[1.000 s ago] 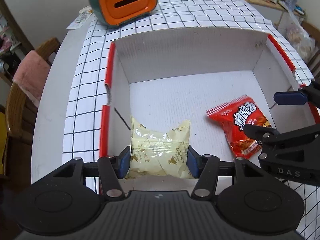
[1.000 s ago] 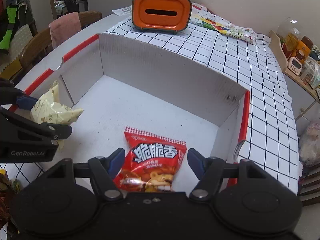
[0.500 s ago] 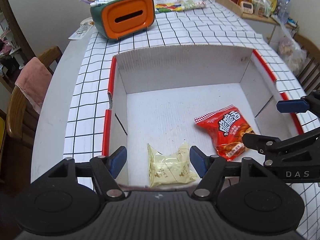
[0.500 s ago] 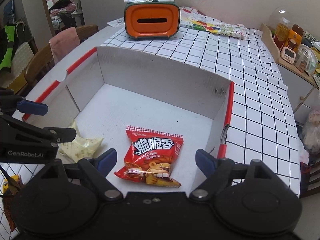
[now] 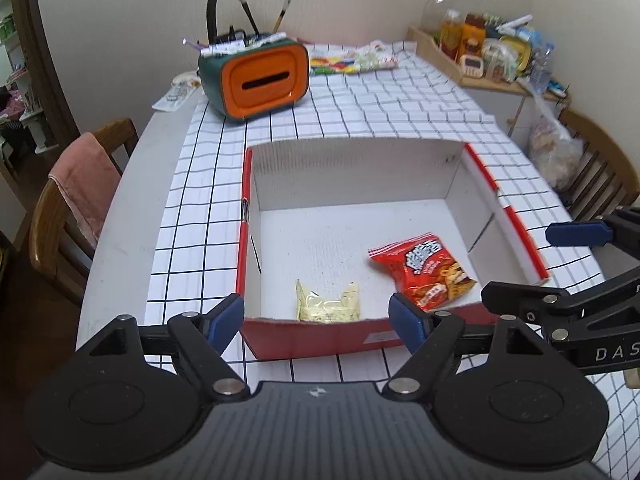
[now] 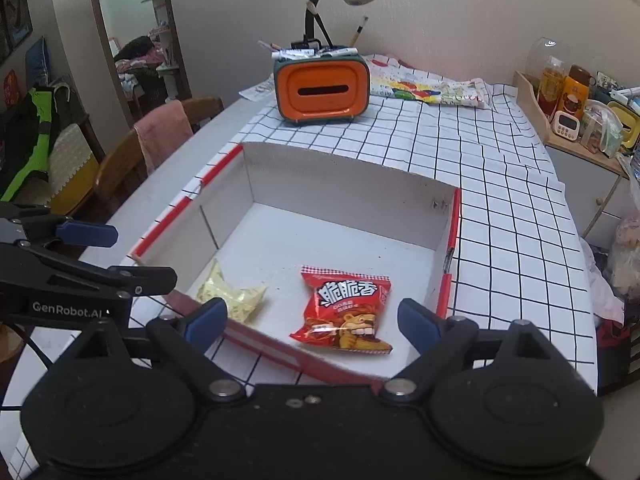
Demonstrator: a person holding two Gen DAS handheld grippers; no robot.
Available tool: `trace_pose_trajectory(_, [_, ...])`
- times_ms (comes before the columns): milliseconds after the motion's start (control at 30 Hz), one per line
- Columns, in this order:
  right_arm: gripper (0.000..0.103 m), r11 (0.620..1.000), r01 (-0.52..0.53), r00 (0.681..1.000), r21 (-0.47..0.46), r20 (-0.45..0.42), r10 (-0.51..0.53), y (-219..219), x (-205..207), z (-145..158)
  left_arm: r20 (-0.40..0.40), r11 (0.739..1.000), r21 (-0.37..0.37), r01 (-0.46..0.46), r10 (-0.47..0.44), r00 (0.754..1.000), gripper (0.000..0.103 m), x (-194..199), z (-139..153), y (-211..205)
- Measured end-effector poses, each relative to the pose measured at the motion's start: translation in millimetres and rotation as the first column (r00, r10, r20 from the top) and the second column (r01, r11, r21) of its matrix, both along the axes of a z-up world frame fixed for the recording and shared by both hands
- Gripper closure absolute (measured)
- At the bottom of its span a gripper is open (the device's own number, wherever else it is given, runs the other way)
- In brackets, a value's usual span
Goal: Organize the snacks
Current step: 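Withdraw both tools from the box back toward the snack pile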
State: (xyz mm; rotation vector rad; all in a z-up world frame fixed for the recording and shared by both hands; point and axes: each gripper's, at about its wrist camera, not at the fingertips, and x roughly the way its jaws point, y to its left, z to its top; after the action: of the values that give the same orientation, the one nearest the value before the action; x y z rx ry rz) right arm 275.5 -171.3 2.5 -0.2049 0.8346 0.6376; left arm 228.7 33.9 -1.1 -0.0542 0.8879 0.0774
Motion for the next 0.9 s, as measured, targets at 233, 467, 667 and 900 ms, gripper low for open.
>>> trace_pose_trajectory(233, [0.001, 0.999, 0.001, 1.0, 0.053, 0.026, -0.002, -7, -30, 15, 0.062, 1.0, -0.017, 0.005, -0.004, 0.998, 0.019, -33, 14, 0])
trace_pose_trajectory(467, [0.0, 0.993, -0.004, 0.999, 0.116, 0.037, 0.0, -13, -56, 26, 0.127, 1.0, -0.026, 0.014, -0.011, 0.992, 0.016, -68, 24, 1])
trace_pose_trajectory(667, [0.0, 0.988, -0.025, 0.999, 0.153, 0.051, 0.017, -15, -77, 28, 0.173, 0.999, -0.049, 0.016, -0.008, 0.985, 0.007, -94, 30, 6])
trace_pose_trajectory(900, [0.0, 0.989, -0.034, 0.998, 0.147, 0.061, 0.026, -14, -94, 24, 0.198, 0.998, -0.051, 0.028, -0.017, 0.98, 0.006, -122, 30, 10])
